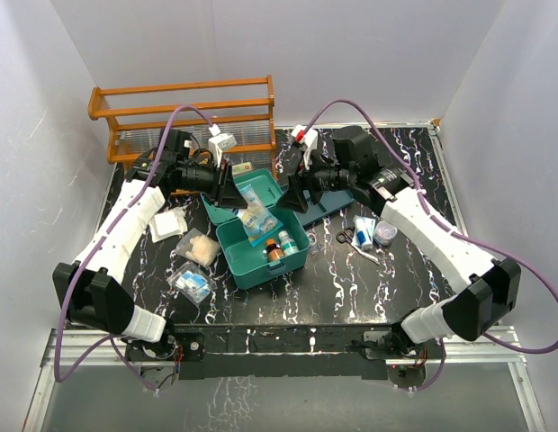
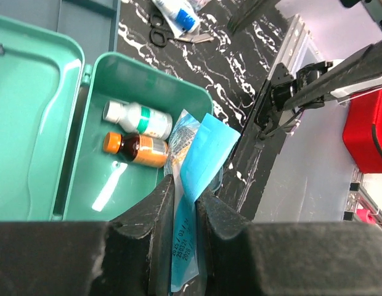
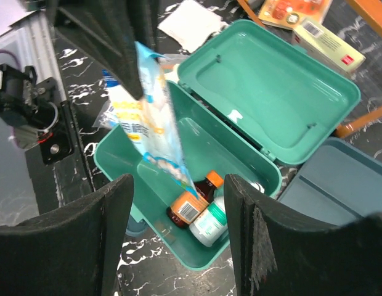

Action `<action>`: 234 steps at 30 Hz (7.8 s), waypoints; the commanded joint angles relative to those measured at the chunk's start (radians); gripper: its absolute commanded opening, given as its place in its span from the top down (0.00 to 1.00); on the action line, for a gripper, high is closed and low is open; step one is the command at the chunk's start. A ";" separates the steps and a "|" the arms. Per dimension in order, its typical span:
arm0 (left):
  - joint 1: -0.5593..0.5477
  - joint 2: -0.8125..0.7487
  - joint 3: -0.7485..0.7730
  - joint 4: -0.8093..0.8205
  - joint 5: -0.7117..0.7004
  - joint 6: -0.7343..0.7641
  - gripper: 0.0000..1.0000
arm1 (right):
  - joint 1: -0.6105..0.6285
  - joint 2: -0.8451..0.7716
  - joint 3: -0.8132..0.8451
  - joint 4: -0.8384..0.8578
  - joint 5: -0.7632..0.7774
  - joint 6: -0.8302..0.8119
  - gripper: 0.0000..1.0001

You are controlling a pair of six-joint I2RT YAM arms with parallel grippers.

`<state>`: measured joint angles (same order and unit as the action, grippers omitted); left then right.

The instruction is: Organize the medicine kit

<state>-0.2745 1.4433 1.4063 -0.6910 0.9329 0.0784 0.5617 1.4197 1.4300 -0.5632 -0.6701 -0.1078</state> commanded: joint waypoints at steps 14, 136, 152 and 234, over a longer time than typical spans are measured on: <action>-0.071 0.029 0.000 -0.208 -0.232 0.130 0.84 | -0.014 -0.098 -0.260 0.414 0.655 0.383 0.42; -0.427 0.218 -0.350 0.166 -0.980 -0.227 0.66 | -0.069 -0.072 -0.399 0.398 0.754 0.394 0.44; -0.429 0.037 -0.316 0.232 -0.979 -0.174 0.60 | -0.068 -0.105 -0.417 0.399 0.756 0.391 0.44; 0.232 -0.342 -0.717 0.375 -1.129 -0.810 1.00 | -0.068 -0.100 -0.345 0.416 0.777 0.429 0.39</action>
<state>-0.0456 1.2350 0.6083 -0.2363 -0.1577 -0.7906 0.4961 1.3434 1.0225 -0.2077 0.1280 0.3187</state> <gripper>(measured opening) 0.007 0.610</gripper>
